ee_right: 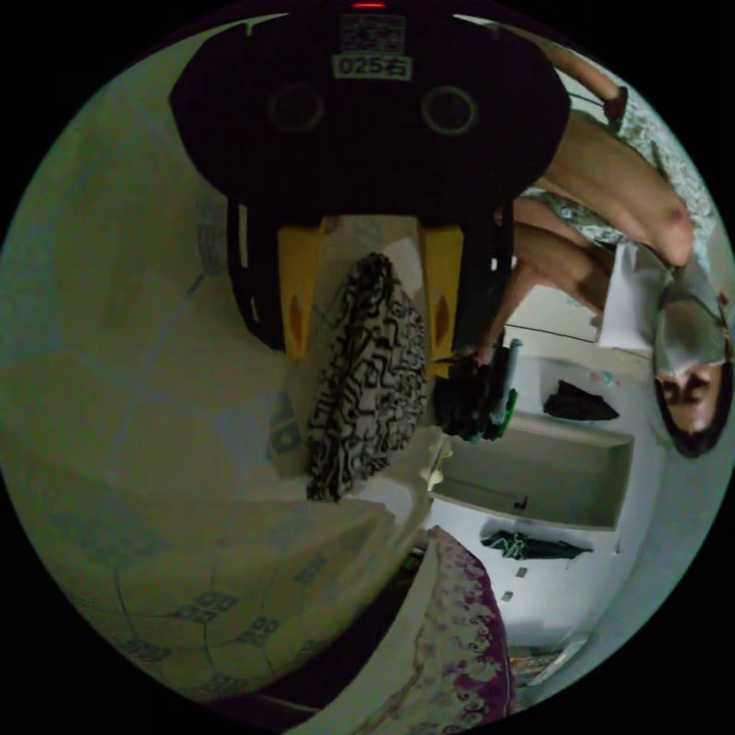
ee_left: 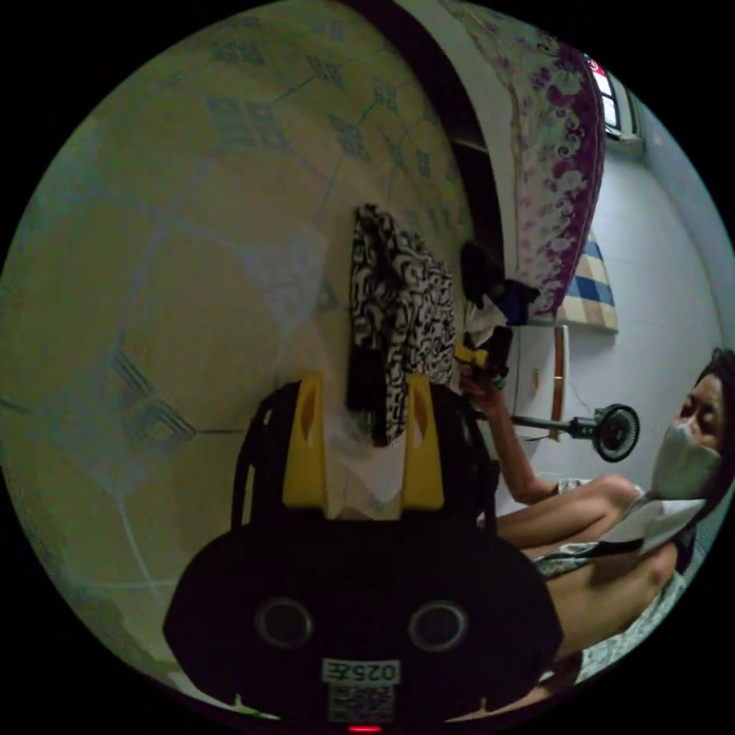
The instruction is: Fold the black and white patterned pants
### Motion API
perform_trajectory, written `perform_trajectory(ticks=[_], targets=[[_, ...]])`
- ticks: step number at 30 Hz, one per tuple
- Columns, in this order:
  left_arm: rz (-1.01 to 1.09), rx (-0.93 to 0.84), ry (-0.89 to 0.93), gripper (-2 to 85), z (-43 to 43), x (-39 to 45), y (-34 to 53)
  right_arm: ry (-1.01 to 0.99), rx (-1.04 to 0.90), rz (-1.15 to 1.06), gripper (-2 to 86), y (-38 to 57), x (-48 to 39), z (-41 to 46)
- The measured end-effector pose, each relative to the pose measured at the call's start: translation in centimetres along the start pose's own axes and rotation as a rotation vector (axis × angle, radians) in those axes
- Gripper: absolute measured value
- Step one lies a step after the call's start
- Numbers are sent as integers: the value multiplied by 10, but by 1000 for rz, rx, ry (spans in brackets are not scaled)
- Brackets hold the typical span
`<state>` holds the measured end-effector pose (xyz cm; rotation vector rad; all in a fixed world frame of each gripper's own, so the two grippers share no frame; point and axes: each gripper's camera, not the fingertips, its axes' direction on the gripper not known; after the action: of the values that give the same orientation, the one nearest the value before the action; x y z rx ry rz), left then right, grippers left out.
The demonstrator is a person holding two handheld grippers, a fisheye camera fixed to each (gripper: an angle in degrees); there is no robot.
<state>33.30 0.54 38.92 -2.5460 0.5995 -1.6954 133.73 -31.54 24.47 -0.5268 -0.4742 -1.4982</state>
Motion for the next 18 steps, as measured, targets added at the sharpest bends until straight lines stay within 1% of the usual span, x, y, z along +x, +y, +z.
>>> perform_trajectory(ticks=[2, 3, 5, 6, 7, 8, 9, 10, 12, 13, 14, 16, 17, 18], targets=[[11, 59, -13, 124, 23, 5, 4, 14, 79, -1, 184, 12, 1, 6], [-6, 78, 16, 121, 37, 5, 0, -44, 118, 30, 181, 15, 7, 8], [-32, 71, 78, 111, 56, 4, -10, -87, 137, 42, 158, 16, 11, 15], [-26, 51, 83, 102, 71, 6, -18, -81, 117, 37, 118, 15, 10, 24], [-18, 42, 85, 96, 78, 8, -23, -77, 87, 37, 98, 14, 9, 31], [10, 19, 76, 77, 95, 14, -33, -65, 15, 50, 83, 13, 7, 46], [40, -14, 25, 50, 111, 22, -44, -31, 46, 78, 73, 20, 3, 51], [52, -34, -15, 44, 119, 26, -50, -7, 79, 90, 70, 27, -1, 51], [121, -144, -109, 25, 148, 44, -77, 110, 200, 119, 64, 67, -27, 55], [141, -147, -124, 23, 154, 49, -83, 129, 202, 120, 64, 77, -35, 59], [196, -149, -157, 20, 165, 61, -93, 142, 165, 114, 64, 96, -51, 72], [261, -179, -202, 20, 182, 78, -104, 107, 29, 60, 56, 120, -73, 100], [299, -213, -223, 26, 194, 86, -107, 58, -74, 2, 70, 132, -85, 117], [317, -266, -241, 36, 205, 90, -109, 75, -171, -19, 79, 142, -92, 126]])
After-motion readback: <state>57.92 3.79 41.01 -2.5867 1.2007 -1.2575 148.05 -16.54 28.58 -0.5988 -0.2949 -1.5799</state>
